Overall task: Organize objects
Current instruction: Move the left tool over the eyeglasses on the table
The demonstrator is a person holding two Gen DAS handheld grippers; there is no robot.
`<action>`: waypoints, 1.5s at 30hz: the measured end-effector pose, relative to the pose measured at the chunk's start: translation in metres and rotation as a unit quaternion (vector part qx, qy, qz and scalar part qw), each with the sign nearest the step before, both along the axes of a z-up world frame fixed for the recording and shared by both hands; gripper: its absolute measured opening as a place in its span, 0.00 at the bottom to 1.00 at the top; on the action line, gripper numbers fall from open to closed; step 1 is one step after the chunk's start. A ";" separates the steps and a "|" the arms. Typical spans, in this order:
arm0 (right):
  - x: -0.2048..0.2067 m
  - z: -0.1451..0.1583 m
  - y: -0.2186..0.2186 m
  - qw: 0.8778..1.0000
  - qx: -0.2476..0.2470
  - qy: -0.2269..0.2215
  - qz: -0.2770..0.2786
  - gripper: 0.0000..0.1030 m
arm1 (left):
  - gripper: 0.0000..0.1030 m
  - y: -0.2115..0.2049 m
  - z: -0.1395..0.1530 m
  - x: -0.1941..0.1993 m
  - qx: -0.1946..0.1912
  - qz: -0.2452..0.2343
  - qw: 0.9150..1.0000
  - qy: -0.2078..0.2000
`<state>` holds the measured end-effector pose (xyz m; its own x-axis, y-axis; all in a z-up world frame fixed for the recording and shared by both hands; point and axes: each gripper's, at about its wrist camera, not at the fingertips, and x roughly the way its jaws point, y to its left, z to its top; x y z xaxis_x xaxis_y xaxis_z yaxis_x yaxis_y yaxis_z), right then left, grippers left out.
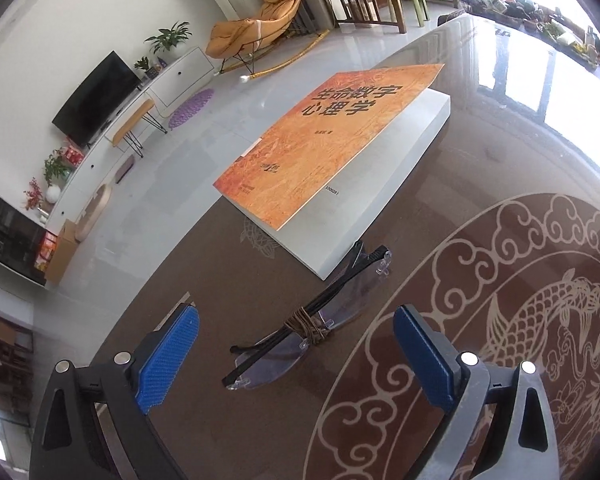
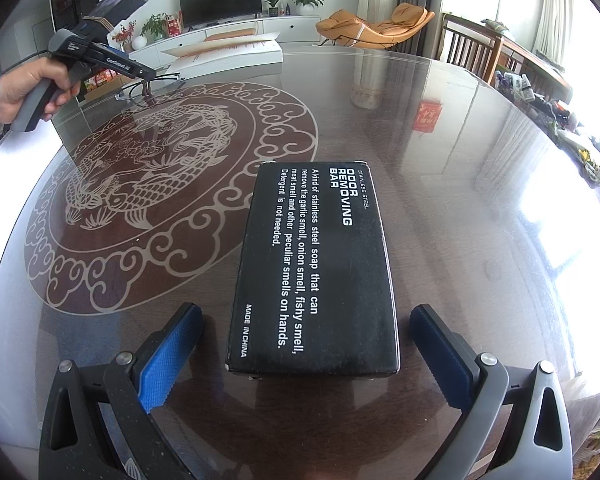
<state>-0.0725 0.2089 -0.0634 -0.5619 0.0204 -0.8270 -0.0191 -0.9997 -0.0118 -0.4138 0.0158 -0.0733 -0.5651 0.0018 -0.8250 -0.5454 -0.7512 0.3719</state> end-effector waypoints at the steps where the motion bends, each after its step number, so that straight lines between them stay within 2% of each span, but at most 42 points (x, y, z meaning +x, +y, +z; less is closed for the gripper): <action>1: 0.000 0.000 0.000 1.000 0.000 0.000 0.000 1.00 | 0.96 -0.002 -0.007 -0.005 0.003 0.006 1.000 -0.005; 3: 0.000 0.000 0.000 1.000 0.000 0.000 0.000 1.00 | 0.95 -0.010 -0.019 -0.014 0.020 0.022 0.999 -0.029; 4: 0.000 0.000 0.000 1.000 0.000 0.000 0.000 1.00 | 0.83 -0.013 -0.024 -0.014 0.039 0.023 0.998 -0.043; 5: 0.000 0.000 0.000 1.000 0.000 0.000 0.000 1.00 | 0.58 -0.019 -0.023 -0.013 0.073 0.018 0.996 -0.056; 7: 0.000 0.000 0.000 1.000 0.000 0.000 0.000 1.00 | 0.29 -0.024 -0.021 -0.006 0.103 0.019 0.993 -0.062; 8: 0.000 0.000 0.000 1.000 0.000 0.000 0.000 1.00 | 0.18 -0.023 -0.020 0.001 0.104 0.013 0.993 -0.060; 10: 0.000 -0.001 0.000 1.000 0.000 0.000 0.000 1.00 | 0.13 -0.019 -0.021 0.020 0.095 0.002 0.993 -0.063; 12: 0.000 -0.001 0.000 1.000 0.000 -0.001 0.000 1.00 | 0.13 -0.015 -0.021 0.045 0.096 0.007 0.994 -0.060; 16: 0.000 -0.001 0.000 1.000 0.000 0.000 -0.001 1.00 | 0.13 -0.011 -0.019 0.106 0.109 0.071 0.988 -0.078; 19: 0.000 -0.001 0.000 1.000 0.000 -0.001 -0.001 1.00 | 0.13 -0.002 -0.018 0.158 0.135 0.098 0.978 -0.122; 22: 0.000 -0.002 0.000 1.000 0.000 -0.001 0.000 1.00 | 0.13 0.006 -0.018 0.210 0.180 0.120 0.962 -0.166; 25: 0.000 -0.001 0.000 1.000 0.000 -0.001 0.000 1.00 | 0.13 0.019 -0.011 0.251 0.213 0.124 0.954 -0.174; 30: 0.000 -0.001 0.000 1.000 0.000 -0.001 0.000 1.00 | 0.15 0.033 -0.003 0.285 0.226 0.138 0.954 -0.144; 31: 0.000 -0.001 0.001 1.000 0.000 -0.001 0.000 1.00 | 0.22 0.034 -0.004 0.288 0.220 0.139 0.956 -0.139; 32: 0.000 -0.001 0.000 1.000 0.000 -0.001 0.000 1.00 | 0.35 0.035 -0.005 0.293 0.208 0.139 0.959 -0.131; 34: 0.000 -0.001 0.001 1.000 0.000 -0.001 0.000 1.00 | 0.54 0.037 -0.002 0.300 0.195 0.135 0.965 -0.109; 35: 0.000 -0.001 0.001 1.000 0.000 -0.001 0.000 1.00 | 0.60 0.036 0.000 0.300 0.193 0.131 0.967 -0.098; 38: 0.000 -0.001 0.001 1.000 0.000 -0.001 0.000 1.00 | 0.70 0.033 0.012 0.309 0.193 0.119 0.971 -0.073; 41: 0.001 -0.001 0.001 1.000 0.000 -0.001 0.000 1.00 | 0.72 0.029 0.020 0.312 0.196 0.120 0.971 -0.058; 45: 0.001 -0.001 0.001 1.000 0.000 -0.001 0.000 1.00 | 0.72 0.012 0.028 0.323 0.218 0.137 0.965 -0.053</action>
